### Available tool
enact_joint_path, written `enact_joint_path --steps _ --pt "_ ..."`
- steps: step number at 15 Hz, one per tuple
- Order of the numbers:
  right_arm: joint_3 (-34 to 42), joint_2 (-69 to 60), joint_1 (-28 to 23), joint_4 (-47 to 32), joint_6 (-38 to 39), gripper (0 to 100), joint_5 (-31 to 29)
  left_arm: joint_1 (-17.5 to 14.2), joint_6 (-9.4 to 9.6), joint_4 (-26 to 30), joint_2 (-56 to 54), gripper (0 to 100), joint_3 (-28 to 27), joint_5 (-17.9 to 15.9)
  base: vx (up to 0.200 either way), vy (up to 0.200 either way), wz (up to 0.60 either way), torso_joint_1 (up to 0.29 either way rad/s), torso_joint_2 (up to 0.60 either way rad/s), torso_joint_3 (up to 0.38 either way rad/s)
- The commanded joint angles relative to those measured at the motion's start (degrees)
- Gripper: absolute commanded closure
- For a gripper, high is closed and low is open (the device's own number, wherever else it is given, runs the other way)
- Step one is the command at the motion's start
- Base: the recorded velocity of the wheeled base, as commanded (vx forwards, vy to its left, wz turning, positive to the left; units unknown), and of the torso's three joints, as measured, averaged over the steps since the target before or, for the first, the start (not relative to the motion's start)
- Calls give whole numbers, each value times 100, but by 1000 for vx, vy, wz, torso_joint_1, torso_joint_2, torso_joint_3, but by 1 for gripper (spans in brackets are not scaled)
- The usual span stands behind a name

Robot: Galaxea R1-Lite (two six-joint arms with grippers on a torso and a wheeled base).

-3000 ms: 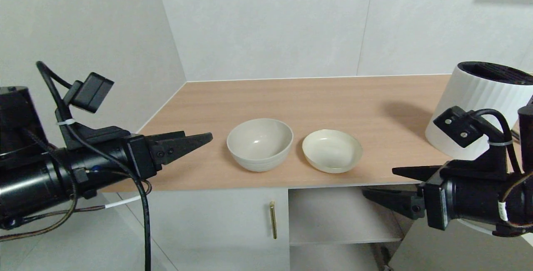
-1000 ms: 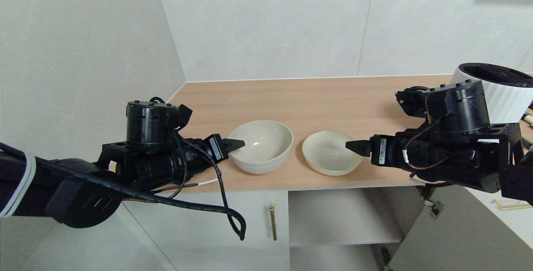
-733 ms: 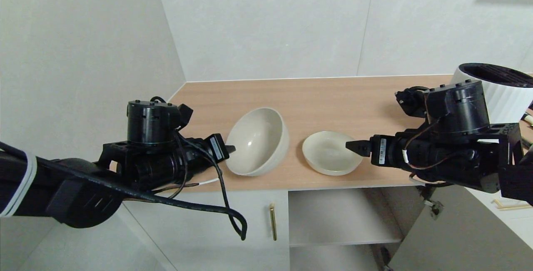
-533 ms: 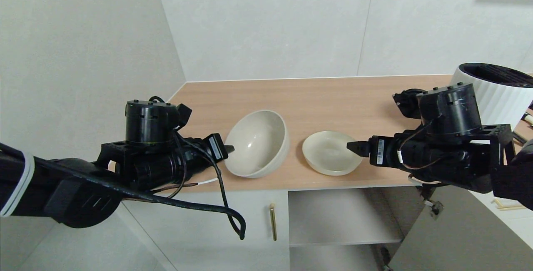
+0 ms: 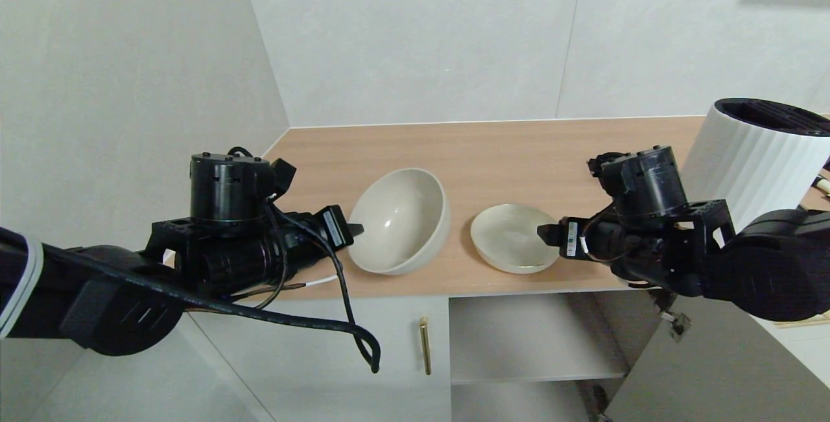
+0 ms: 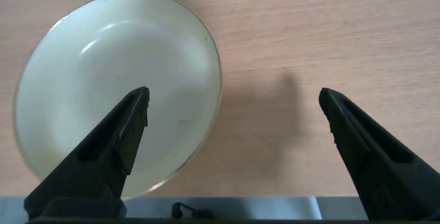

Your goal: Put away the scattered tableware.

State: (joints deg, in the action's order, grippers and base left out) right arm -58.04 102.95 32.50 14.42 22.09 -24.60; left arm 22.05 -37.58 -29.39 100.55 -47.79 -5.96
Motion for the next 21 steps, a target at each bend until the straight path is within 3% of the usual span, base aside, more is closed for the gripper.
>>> enact_joint_path --steps 1,11,12,21 --pt "-41 199 2 61 6 0 -80 1 -3 -5 -26 100 6 -2 0 0 0 0 0 0" --pt "-50 428 -7 263 -3 0 -98 1 -3 4 -88 100 6 -2 0 0 0 0 0 0" --pt "-50 436 -7 263 -3 100 -98 1 -3 4 -88 100 6 -2 0 0 0 0 0 0" --pt "-32 331 -7 254 6 100 -80 1 -3 12 -150 100 24 -10 0 0 0 0 0 0"
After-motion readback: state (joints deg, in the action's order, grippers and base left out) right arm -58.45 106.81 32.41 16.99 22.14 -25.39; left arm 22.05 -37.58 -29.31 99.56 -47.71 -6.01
